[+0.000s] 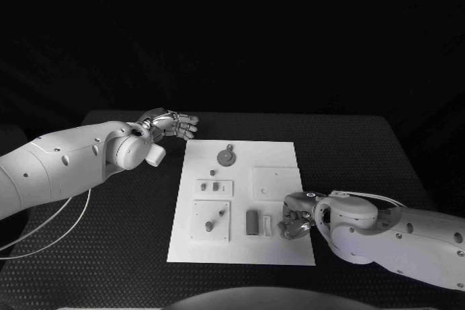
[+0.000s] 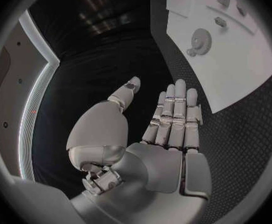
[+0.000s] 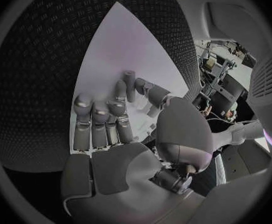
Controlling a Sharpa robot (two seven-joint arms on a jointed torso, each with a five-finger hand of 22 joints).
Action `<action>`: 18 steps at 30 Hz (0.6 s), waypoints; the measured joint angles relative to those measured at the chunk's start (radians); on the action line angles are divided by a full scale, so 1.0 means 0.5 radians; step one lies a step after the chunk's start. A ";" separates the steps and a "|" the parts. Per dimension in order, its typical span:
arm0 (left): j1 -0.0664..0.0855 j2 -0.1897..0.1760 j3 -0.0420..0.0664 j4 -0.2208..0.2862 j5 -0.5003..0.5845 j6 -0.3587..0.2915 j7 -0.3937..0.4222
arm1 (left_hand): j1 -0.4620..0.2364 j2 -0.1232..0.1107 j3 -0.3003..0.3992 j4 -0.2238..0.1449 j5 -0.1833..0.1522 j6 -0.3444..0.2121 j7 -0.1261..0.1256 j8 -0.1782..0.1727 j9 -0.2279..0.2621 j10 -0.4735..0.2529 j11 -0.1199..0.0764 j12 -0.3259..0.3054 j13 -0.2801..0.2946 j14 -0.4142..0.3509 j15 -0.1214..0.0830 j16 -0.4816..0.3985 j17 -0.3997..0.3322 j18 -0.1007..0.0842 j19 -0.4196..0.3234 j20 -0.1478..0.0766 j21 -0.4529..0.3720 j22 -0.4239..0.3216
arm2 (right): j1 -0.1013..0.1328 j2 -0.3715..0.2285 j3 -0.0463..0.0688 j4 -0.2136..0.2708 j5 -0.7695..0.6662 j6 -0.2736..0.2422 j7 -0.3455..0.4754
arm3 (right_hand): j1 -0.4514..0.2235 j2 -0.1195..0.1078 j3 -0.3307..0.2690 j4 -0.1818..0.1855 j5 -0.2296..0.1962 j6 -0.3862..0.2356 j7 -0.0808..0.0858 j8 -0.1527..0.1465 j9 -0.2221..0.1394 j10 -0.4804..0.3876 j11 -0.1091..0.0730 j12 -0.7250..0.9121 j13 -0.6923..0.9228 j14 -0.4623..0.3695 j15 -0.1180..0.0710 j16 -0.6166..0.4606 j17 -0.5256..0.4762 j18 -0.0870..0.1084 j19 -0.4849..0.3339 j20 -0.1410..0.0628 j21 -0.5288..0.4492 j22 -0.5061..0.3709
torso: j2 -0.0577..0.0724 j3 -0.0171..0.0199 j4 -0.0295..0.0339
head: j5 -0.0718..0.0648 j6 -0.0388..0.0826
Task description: Assemble the parts on the task board
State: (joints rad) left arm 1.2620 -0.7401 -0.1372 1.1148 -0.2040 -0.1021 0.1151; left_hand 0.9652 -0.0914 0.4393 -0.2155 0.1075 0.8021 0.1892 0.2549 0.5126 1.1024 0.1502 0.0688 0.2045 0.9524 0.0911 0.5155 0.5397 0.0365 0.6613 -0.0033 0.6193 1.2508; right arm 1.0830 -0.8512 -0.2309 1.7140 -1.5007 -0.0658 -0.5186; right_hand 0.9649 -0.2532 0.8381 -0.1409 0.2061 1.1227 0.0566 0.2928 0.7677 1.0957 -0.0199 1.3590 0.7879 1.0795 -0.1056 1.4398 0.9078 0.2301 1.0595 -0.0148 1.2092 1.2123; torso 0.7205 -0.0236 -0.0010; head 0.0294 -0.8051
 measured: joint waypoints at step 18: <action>0.000 0.000 0.000 0.005 -0.011 0.002 -0.006 | 0.000 0.000 0.000 0.000 0.000 0.000 0.000 0.000 0.000 0.000 0.000 0.000 -0.002 0.007 0.007 -0.002 0.006 -0.001 0.007 -0.007 0.000 0.002 | 0.075 0.027 0.005 -0.037 0.515 -0.116 -0.012 | 0.076 0.082 0.170 -0.199 0.153 -0.038 0.052 -0.090 -0.462 0.021 0.000 -0.016 0.012 0.037 -0.010 -0.016 0.009 0.002 0.021 -0.006 0.013 -0.019 | 0.000 -0.0015 0.000 | -0.005 -0.001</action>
State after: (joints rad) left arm 1.2620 -0.7400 -0.1372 1.1175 -0.2094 -0.1013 0.1120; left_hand 0.9652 -0.0914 0.4393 -0.2155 0.1075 0.8021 0.1892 0.2549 0.5127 1.1024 0.1502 0.0688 0.2036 0.9560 0.0947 0.5147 0.5427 0.0357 0.6650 -0.0070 0.6193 1.2516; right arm 1.1204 -0.8375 -0.2286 1.6956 -1.2433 -0.1239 -0.5246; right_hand 1.0028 -0.2123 0.9233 -0.2404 0.2829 1.1040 0.0827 0.2478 0.5369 1.1062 -0.0196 1.3511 0.7938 1.0982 -0.1105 1.4320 0.9120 0.2313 1.0700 -0.0178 1.2159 1.2030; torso 0.7205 -0.0244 -0.0012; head 0.0267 -0.8055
